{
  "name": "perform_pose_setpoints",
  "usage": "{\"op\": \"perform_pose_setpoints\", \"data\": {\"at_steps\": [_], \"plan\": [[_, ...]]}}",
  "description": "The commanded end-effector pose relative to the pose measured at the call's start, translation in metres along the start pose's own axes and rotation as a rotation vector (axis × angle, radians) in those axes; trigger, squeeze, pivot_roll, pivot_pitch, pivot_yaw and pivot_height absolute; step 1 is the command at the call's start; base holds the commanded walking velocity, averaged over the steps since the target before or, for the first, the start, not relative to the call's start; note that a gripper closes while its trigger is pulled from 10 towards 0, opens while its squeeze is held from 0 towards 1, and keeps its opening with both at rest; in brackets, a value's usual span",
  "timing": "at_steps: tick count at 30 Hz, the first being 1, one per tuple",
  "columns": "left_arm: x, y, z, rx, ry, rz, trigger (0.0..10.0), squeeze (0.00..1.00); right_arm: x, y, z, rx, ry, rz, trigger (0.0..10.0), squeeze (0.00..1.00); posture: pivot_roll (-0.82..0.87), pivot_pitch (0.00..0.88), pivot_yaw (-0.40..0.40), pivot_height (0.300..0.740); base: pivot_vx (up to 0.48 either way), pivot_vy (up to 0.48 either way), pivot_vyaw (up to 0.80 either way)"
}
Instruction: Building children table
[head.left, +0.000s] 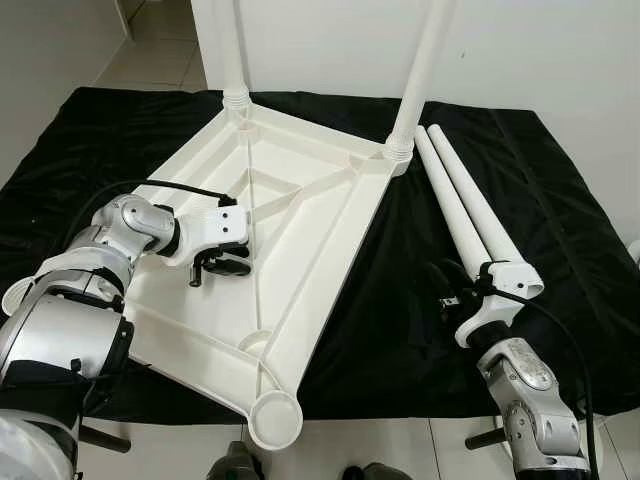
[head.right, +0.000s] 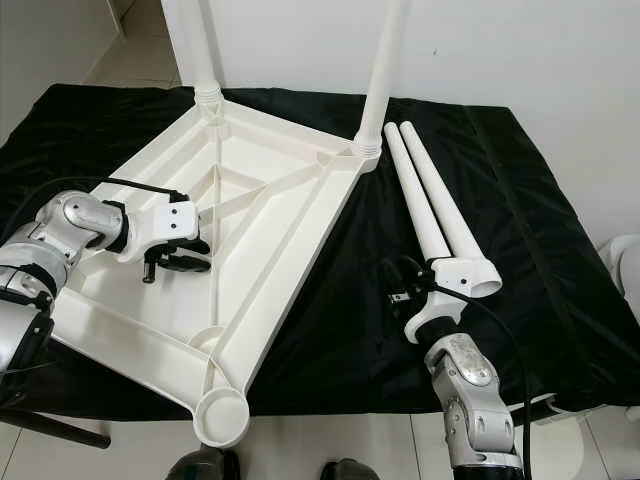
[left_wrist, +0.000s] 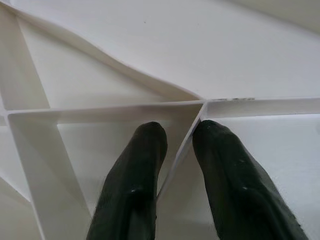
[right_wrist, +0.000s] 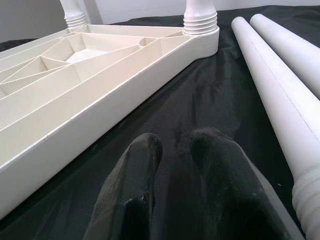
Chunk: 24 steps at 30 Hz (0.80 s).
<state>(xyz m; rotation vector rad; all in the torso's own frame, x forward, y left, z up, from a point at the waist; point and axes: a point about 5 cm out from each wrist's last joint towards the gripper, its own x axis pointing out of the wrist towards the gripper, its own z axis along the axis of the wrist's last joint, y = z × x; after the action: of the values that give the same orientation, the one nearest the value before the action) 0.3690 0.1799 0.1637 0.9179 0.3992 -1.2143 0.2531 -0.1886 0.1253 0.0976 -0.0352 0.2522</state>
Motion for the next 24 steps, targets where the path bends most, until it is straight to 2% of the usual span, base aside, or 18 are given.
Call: {"op": "perform_pose_setpoints", "data": {"at_steps": [1, 3, 5, 7, 8, 10, 11, 12, 14, 17, 23, 24], "plan": [[0.007, -0.014, -0.016, -0.065, 0.036, -0.041, 0.0, 0.00, -0.003, -0.001, -0.003, -0.005, 0.021, -0.011, 10.0, 0.00, 0.03, 0.055, 0.003, 0.740, 0.000, 0.000, 0.00], [0.007, -0.016, -0.018, -0.073, 0.034, -0.041, 0.0, 0.00, -0.003, -0.001, -0.003, -0.004, 0.023, -0.009, 10.0, 0.00, 0.03, 0.054, 0.003, 0.740, 0.000, 0.000, 0.00], [0.007, -0.011, -0.019, -0.138, 0.015, 0.046, 0.0, 0.00, -0.003, 0.000, -0.003, -0.004, 0.024, -0.008, 10.0, 0.00, 0.03, 0.051, 0.005, 0.740, 0.000, 0.000, 0.00], [0.007, -0.011, -0.019, -0.138, 0.015, 0.046, 0.0, 0.00, -0.003, 0.000, -0.003, -0.004, 0.024, -0.008, 10.0, 0.00, 0.03, 0.051, 0.005, 0.740, 0.000, 0.000, 0.00], [0.006, -0.007, -0.019, -0.170, 0.008, 0.108, 0.0, 0.00, -0.003, 0.001, -0.003, -0.003, 0.024, -0.008, 10.0, 0.00, 0.03, 0.050, 0.008, 0.740, 0.000, 0.000, 0.00], [0.006, -0.007, -0.019, -0.170, 0.008, 0.108, 0.0, 0.00, -0.003, 0.001, -0.003, -0.003, 0.024, -0.008, 10.0, 0.00, 0.03, 0.050, 0.008, 0.740, 0.000, 0.000, 0.00], [0.005, -0.004, -0.020, -0.201, -0.001, 0.159, 0.0, 0.00, -0.004, 0.001, -0.003, -0.003, 0.023, -0.010, 10.0, 0.00, 0.02, 0.048, 0.009, 0.740, 0.000, 0.000, 0.00], [0.005, -0.004, -0.020, -0.201, -0.001, 0.159, 0.0, 0.00, -0.004, 0.001, -0.003, -0.003, 0.023, -0.010, 10.0, 0.00, 0.02, 0.048, 0.009, 0.740, 0.000, 0.000, 0.00], [0.004, -0.001, -0.022, -0.254, -0.043, 0.278, 0.0, 0.00, -0.005, 0.001, -0.004, 0.000, 0.025, -0.016, 10.0, 0.00, 0.03, 0.053, 0.005, 0.740, 0.000, 0.000, 0.00], [0.006, 0.000, -0.021, -0.280, -0.077, 0.341, 0.0, 0.00, -0.005, 0.001, -0.004, 0.002, 0.025, -0.017, 10.0, 0.00, 0.03, 0.057, -0.002, 0.740, 0.000, 0.000, 0.00], [0.015, 0.001, -0.011, -0.285, -0.144, 0.368, 0.0, 0.00, -0.002, 0.002, -0.004, 0.007, 0.026, -0.011, 10.0, 0.00, 0.04, 0.063, -0.012, 0.740, 0.000, 0.000, 0.00], [0.019, 0.000, -0.008, -0.281, -0.155, 0.370, 1.0, 0.00, -0.002, 0.002, -0.004, 0.007, 0.026, -0.008, 10.0, 0.00, 0.04, 0.067, -0.015, 0.740, 0.000, 0.000, 0.00]]}}
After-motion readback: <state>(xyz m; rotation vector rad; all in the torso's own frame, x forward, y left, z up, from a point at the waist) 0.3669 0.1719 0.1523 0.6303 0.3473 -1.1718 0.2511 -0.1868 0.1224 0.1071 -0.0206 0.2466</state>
